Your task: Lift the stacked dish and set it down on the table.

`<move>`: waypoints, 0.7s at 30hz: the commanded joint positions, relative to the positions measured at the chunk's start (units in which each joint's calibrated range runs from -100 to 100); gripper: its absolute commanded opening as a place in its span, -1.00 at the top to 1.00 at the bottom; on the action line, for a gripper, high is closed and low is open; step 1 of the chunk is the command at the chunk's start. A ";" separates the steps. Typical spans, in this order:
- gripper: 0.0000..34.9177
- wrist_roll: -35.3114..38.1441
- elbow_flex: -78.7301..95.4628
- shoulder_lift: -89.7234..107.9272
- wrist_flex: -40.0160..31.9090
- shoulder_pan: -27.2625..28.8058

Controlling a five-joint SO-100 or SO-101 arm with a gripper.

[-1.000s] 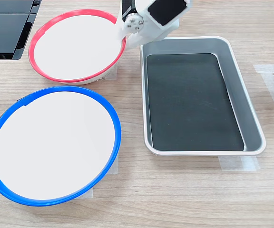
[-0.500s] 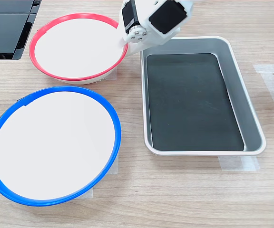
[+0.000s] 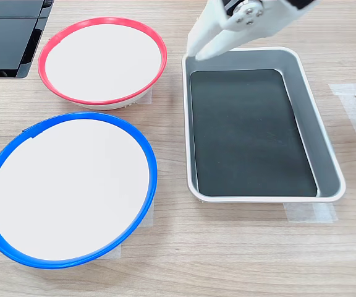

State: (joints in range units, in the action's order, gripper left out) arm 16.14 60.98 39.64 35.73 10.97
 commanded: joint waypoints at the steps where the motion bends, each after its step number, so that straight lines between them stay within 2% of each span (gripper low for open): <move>1: 0.99 -7.23 8.34 17.63 -1.35 -3.30; 4: 0.99 -11.43 19.63 29.91 -5.06 -6.50; 7: 0.99 -13.24 28.64 41.00 -5.39 -8.48; 12: 1.00 -14.02 39.02 55.41 -0.60 -10.17; 15: 1.00 -15.04 39.02 58.57 5.92 -10.83; 21: 1.00 -15.78 39.02 59.33 11.78 -9.23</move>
State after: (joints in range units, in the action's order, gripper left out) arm 0.66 100.00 98.64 44.29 0.62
